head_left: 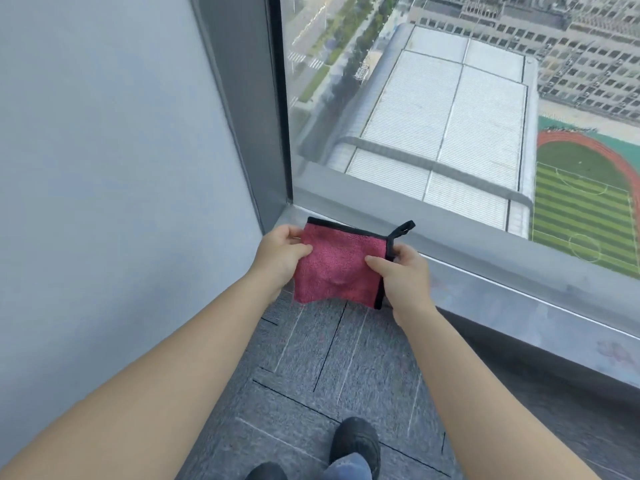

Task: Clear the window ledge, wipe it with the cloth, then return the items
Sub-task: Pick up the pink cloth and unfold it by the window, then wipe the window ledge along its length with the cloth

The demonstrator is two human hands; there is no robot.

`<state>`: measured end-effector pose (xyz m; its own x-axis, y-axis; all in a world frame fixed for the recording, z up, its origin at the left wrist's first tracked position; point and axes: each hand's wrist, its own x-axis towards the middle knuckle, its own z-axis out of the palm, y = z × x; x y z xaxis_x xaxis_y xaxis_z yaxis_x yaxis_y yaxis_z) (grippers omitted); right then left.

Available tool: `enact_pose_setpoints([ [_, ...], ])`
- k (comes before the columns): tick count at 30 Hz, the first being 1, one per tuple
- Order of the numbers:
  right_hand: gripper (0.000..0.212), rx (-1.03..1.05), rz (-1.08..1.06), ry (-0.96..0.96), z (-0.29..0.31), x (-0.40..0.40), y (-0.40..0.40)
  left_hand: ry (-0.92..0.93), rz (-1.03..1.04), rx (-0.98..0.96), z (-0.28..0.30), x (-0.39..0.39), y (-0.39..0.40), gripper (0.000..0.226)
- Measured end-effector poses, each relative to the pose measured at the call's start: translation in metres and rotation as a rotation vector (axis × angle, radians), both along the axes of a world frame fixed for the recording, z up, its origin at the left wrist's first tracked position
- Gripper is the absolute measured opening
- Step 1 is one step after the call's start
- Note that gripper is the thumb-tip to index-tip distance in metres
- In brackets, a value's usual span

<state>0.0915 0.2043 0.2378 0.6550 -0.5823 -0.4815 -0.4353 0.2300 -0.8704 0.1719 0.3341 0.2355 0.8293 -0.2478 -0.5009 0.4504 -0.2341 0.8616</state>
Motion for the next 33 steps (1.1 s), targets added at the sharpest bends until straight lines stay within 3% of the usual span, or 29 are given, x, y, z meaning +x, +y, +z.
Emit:
enact_pose_setpoints([
  [7,0.019,-0.213,0.094,0.026,-0.158,0.064,-0.038,-0.074,0.024,0.007,-0.165,0.062,-0.034,0.025],
  [11,0.021,-0.353,0.142,0.037,-0.212,0.097,-0.047,-0.146,0.037,0.063,-0.223,0.093,-0.043,0.022],
  [14,0.029,-0.445,0.157,0.023,-0.231,0.118,-0.048,-0.221,0.062,0.128,-0.241,0.113,-0.045,0.02],
  [17,0.036,-0.531,0.183,0.04,-0.241,0.13,-0.048,-0.305,0.084,0.229,-0.25,0.126,-0.047,0.033],
  [20,0.04,-0.62,0.234,0.109,-0.251,0.14,-0.049,-0.375,0.038,0.332,-0.256,0.134,-0.052,0.015],
  [22,0.044,-0.755,0.262,0.164,-0.256,0.145,-0.052,-0.42,-0.008,0.374,-0.26,0.136,-0.056,0.007],
  [25,0.051,-1.033,0.264,0.134,-0.261,0.143,-0.046,-0.51,-0.012,0.425,-0.261,0.136,-0.05,0.016],
  [28,0.048,-1.201,0.485,-0.063,-0.266,0.143,-0.033,-0.587,-0.016,0.477,-0.259,0.133,-0.032,0.021],
  [31,0.079,-1.147,0.937,0.153,-0.268,0.144,-0.026,-0.62,-0.097,0.56,-0.26,0.13,-0.011,0.03],
  [33,0.091,-1.211,1.053,0.265,-0.276,0.143,-0.027,-0.639,-0.169,0.605,-0.263,0.127,-0.002,0.034],
])
